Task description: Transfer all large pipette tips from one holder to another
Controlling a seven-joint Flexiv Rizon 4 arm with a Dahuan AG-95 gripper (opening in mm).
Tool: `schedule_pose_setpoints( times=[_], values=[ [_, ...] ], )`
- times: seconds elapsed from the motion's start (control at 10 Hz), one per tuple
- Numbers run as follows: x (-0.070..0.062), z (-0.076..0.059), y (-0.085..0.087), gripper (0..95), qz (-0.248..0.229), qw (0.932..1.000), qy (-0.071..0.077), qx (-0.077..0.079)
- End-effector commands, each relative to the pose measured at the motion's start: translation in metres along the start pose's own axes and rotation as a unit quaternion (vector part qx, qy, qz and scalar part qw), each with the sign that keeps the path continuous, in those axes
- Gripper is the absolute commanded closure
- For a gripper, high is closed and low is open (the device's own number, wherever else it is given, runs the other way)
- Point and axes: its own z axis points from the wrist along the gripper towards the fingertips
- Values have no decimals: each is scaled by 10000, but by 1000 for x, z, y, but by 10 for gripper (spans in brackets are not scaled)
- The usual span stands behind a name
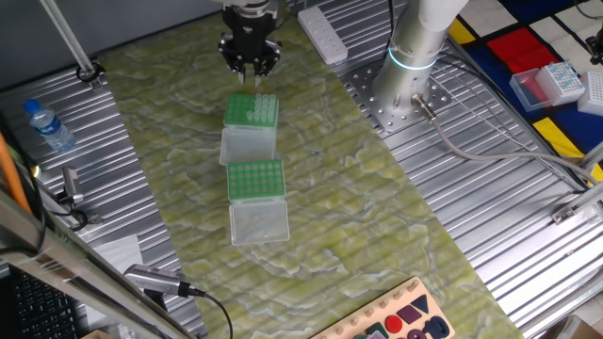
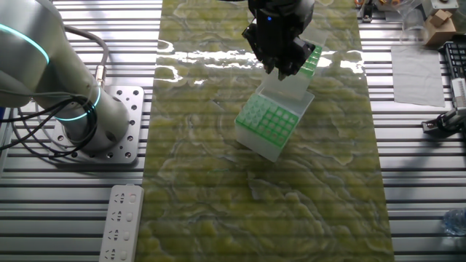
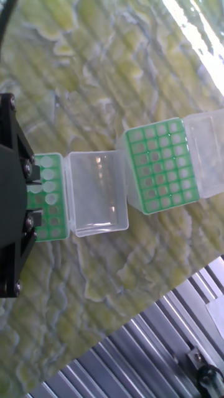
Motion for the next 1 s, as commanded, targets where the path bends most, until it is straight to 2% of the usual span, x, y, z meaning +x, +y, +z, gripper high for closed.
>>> schedule_pose_setpoints(
  times=[0.1,0.3,0.4,0.6,0.8,1.0],
  values=[
    [-17,-2,4,950,927,9952,232,-201],
    [-33,2,10,950,1831,9821,325,-310],
    [-46,10,19,950,2425,9686,396,-392],
    [-72,23,42,950,3027,9511,454,-418],
    [-85,25,52,950,3156,9463,515,-465],
    [-97,27,61,950,3180,9451,518,-545]
  ],
)
